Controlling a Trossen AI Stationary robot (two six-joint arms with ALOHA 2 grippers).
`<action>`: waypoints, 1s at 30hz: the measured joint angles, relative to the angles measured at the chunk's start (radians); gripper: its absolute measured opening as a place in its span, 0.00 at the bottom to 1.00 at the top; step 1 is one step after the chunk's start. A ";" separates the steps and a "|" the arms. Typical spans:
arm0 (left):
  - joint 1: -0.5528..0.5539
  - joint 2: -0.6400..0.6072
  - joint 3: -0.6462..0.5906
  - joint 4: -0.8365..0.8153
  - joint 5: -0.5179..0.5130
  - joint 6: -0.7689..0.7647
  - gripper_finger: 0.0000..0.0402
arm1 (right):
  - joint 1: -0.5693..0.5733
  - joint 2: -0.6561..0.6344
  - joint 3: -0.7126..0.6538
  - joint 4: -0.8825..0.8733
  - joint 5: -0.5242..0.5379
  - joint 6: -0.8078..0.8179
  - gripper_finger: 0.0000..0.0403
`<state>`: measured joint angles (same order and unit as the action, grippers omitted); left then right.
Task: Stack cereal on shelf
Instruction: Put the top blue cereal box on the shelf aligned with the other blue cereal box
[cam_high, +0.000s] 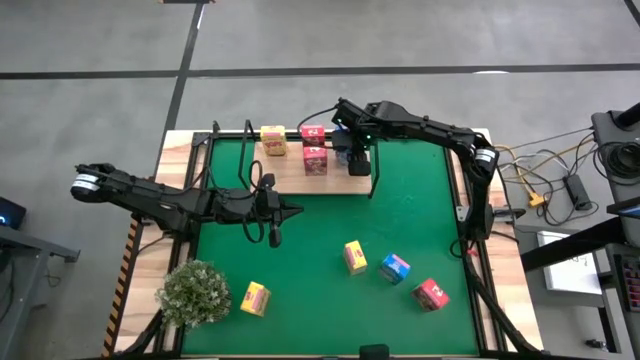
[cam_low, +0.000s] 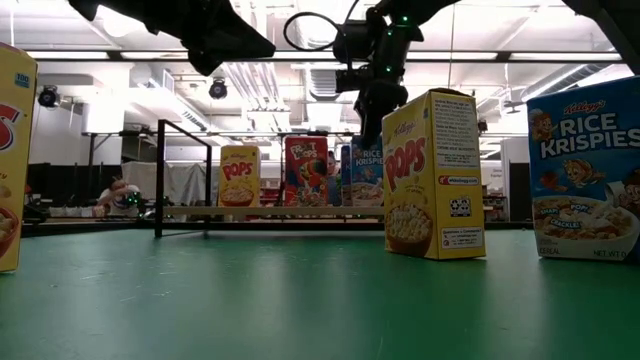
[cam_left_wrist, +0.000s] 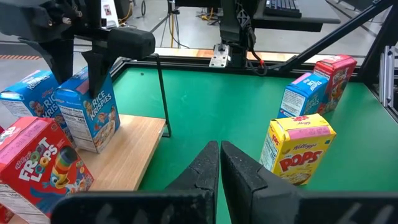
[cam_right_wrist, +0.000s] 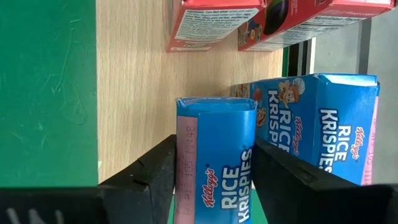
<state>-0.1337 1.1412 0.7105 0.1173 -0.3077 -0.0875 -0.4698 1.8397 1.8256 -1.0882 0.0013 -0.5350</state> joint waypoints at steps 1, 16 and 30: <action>0.000 0.000 0.000 0.000 0.000 0.000 0.00 | 0.000 0.000 0.000 0.000 0.000 0.000 0.46; 0.000 0.000 0.000 0.007 0.000 0.000 0.00 | 0.000 -0.007 -0.001 0.002 -0.063 0.043 0.44; 0.000 0.000 0.000 0.012 0.000 0.000 0.00 | 0.000 -0.007 0.000 0.024 -0.109 0.054 0.51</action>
<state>-0.1339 1.1412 0.7105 0.1291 -0.3077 -0.0875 -0.4698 1.8328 1.8252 -1.0639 -0.1081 -0.4808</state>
